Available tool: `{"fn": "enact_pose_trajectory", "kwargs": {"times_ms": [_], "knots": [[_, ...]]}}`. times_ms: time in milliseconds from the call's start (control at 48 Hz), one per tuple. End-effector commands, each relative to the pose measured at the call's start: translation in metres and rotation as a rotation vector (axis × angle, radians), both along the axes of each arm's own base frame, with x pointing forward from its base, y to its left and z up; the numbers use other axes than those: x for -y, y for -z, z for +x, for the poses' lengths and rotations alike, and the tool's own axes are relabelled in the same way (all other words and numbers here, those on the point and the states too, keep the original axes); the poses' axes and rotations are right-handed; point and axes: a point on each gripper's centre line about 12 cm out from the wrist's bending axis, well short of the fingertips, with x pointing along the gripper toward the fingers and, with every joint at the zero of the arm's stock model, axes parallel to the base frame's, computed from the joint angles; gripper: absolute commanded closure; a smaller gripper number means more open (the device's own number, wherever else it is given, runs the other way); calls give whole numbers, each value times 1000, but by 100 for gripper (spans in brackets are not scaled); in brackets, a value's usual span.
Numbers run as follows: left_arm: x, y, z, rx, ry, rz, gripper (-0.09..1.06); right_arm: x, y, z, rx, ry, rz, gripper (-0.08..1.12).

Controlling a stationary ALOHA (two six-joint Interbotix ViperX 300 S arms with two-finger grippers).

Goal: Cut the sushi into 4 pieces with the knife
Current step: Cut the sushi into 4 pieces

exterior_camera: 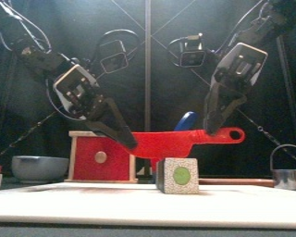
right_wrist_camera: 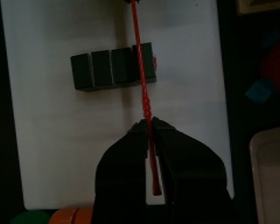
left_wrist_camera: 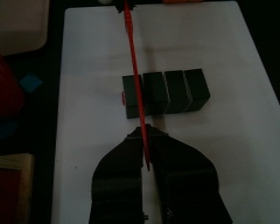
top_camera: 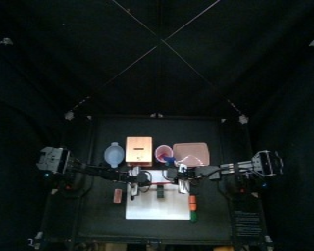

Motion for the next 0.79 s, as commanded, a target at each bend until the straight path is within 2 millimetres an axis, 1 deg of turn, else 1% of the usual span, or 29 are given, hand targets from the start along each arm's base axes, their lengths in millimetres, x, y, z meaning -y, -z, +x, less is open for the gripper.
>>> {"fn": "enact_pose_trajectory", "kwargs": {"times_ms": [21,146,250,458,521,792], "knots": [[4,-2,5,9,11,1,57,1,-5,2,17,9,4,71],[4,-1,4,5,9,0,57,1,-4,2,17,10,8,71],[6,-4,5,14,13,-3,57,1,-6,5,26,10,8,71],[7,-20,6,55,16,-7,57,-1,-16,8,55,6,10,71],[8,-23,6,63,19,-7,57,-2,-15,8,52,3,10,71],[9,-15,4,33,20,-7,57,-5,-10,6,35,2,19,71]]}}
